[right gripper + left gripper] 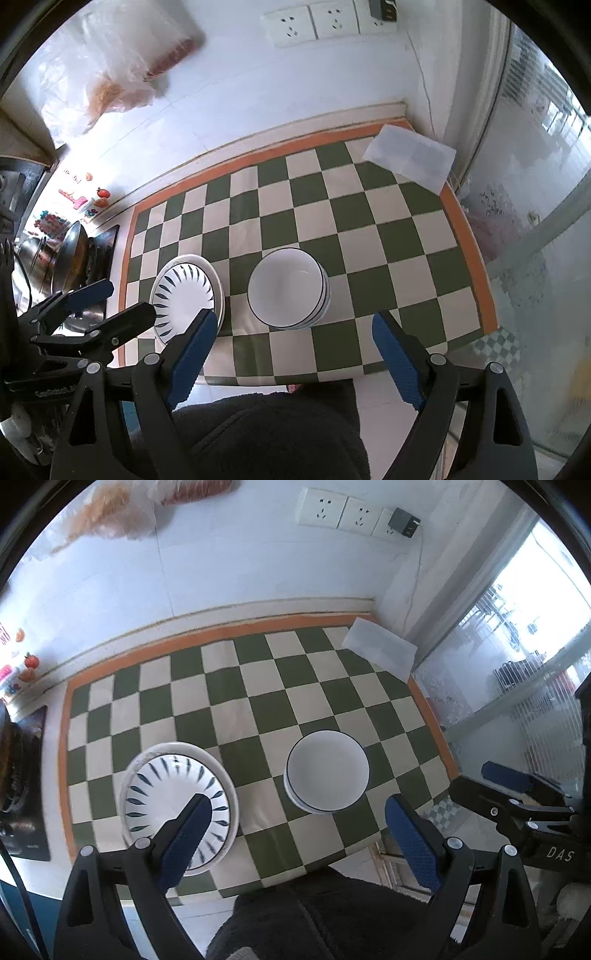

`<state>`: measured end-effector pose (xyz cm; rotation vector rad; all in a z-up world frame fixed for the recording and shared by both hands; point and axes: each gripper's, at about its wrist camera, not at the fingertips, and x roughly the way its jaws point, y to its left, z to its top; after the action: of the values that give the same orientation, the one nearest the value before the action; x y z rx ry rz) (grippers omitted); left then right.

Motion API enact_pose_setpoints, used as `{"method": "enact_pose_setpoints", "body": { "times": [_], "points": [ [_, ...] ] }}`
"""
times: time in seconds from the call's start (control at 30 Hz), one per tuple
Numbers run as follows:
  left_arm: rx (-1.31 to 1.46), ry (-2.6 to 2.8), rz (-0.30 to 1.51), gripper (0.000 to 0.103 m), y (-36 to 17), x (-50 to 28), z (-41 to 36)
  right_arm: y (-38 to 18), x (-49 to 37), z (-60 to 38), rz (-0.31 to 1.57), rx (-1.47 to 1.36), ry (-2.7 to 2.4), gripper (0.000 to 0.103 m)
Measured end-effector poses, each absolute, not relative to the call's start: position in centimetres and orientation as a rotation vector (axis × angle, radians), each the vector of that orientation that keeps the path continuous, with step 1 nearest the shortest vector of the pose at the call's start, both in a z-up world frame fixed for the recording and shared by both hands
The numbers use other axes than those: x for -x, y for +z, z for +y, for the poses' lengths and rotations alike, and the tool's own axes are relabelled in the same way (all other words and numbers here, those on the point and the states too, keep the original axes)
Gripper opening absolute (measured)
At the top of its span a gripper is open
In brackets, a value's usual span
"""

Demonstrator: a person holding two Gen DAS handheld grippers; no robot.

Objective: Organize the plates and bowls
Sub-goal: 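Raise both open tools above the nested bowl stack, then close both tools on the rim of the nested bowl stack and lift it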

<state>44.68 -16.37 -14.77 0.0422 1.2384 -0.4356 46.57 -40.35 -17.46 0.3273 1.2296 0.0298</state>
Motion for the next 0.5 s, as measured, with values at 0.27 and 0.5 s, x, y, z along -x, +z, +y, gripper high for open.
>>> {"method": "enact_pose_setpoints", "body": {
  "times": [0.27, 0.5],
  "points": [
    [0.047, -0.469, 1.381, 0.096, -21.5, -48.0, -17.1, -24.1, -48.5, -42.6, 1.299, -0.473, 0.045, 0.089],
    [0.167, -0.504, 1.531, 0.096, -28.1, -51.7, -18.5, -32.6, -51.2, -44.0, 1.404, -0.606, 0.064, 0.089]
  ]
}}
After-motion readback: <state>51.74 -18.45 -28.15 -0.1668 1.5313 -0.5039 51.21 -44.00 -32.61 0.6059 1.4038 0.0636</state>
